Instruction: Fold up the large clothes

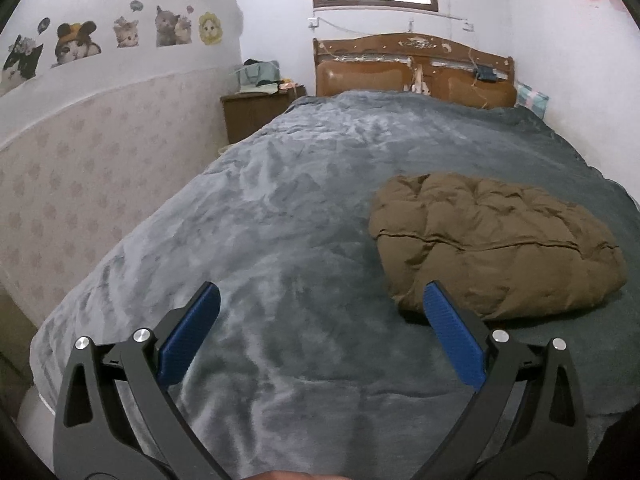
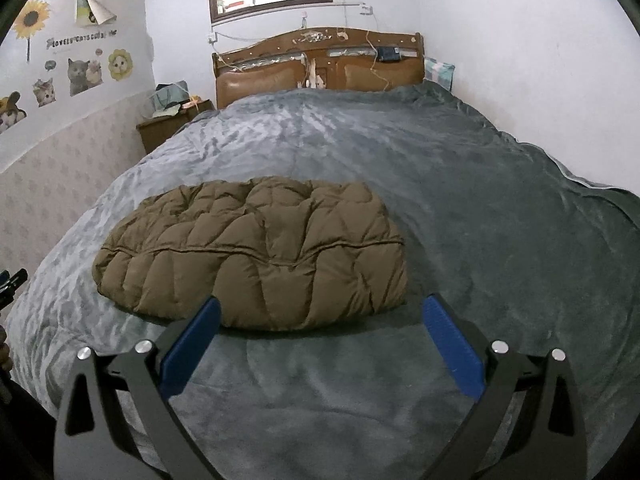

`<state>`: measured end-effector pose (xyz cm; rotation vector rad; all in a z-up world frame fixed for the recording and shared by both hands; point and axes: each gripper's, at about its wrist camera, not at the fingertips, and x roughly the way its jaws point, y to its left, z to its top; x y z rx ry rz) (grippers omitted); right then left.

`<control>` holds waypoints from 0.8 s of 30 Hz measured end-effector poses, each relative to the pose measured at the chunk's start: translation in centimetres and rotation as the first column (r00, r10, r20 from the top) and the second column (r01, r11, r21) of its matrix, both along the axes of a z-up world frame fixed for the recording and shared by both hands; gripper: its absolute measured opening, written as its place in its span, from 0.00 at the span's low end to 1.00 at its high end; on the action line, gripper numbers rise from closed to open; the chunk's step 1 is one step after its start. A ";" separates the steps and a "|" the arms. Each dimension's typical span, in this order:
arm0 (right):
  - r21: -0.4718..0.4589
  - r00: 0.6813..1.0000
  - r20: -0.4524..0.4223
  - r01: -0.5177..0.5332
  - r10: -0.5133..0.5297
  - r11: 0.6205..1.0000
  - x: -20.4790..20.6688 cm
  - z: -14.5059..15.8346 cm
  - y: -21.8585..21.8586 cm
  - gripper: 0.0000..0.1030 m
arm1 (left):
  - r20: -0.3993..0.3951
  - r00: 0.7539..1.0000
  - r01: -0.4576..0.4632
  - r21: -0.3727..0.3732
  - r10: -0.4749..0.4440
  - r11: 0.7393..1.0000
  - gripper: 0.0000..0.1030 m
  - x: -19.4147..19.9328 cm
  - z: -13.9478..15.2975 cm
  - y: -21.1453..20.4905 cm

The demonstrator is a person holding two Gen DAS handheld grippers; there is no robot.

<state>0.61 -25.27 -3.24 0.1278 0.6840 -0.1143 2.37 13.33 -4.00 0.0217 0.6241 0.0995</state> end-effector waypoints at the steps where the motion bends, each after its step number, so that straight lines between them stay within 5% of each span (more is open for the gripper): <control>1: 0.000 1.000 0.001 -0.002 0.002 1.000 0.0 0.0 0.0 0.98 | -0.002 1.000 -0.002 -0.003 0.002 1.000 0.97 0.0 0.0 0.0; 24: 0.004 1.000 0.001 -0.002 0.002 1.000 0.0 0.0 -0.1 0.98 | 0.003 1.000 0.020 0.011 -0.020 1.000 0.97 -0.3 0.1 -0.5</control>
